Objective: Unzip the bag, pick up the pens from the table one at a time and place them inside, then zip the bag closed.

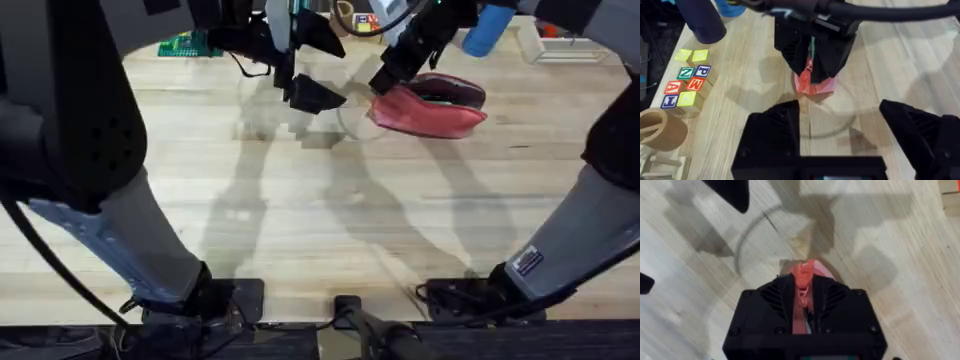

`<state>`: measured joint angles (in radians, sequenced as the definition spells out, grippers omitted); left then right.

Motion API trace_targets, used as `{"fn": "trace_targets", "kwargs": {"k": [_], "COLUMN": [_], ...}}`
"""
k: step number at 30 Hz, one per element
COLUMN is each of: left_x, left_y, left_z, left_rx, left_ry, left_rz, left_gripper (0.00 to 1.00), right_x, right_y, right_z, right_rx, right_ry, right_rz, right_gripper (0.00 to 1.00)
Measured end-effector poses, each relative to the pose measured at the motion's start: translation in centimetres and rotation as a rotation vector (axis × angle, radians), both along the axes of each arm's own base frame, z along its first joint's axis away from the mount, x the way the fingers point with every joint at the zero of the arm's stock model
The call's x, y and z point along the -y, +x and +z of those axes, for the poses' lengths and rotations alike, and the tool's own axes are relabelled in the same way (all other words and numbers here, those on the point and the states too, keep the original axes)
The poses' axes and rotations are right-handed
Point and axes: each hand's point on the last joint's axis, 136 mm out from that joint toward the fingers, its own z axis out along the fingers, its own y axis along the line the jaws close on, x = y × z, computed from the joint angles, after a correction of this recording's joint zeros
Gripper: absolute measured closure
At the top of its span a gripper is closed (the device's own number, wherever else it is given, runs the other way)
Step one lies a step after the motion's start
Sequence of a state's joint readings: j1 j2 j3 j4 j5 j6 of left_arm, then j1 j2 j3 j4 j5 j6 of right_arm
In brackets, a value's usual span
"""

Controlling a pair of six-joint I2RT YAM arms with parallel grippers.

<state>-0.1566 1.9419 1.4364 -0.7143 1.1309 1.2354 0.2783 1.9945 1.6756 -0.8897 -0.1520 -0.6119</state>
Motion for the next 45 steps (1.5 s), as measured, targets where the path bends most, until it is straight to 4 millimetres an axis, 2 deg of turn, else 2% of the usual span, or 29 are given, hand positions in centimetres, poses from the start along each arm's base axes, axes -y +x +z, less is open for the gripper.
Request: {"fn": "trace_targets", "kwargs": {"k": [1,3,4,27,40,45], "left_x": [0.0,0.0,0.0,0.0,0.0,0.0], "left_y": [0.0,0.0,0.0,0.0,0.0,0.0], "left_z": [0.0,0.0,0.0,0.0,0.0,0.0], "left_rx": [0.000,0.000,0.000,0.000,0.000,0.000], "left_ry": [0.000,0.000,0.000,0.000,0.000,0.000], "left_rz": [0.000,0.000,0.000,0.000,0.000,0.000], "left_gripper": [0.007,0.007,0.007,0.008,0.008,0.007], "right_x": [-0.1,-0.2,-0.2,-0.3,0.0,0.1], "right_y": [0.1,0.1,0.0,0.0,-1.2,-1.8], "right_z": [0.0,0.1,0.1,0.3,5.6,6.5], "right_rx": [0.002,0.002,0.002,0.000,0.087,0.086], "right_ry": [0.004,0.009,0.010,0.021,0.055,0.058], "right_rz": [0.001,0.004,0.004,-0.002,-0.020,-0.026], "right_gripper": [0.793,0.936,0.957,0.969,0.967,0.967]}}
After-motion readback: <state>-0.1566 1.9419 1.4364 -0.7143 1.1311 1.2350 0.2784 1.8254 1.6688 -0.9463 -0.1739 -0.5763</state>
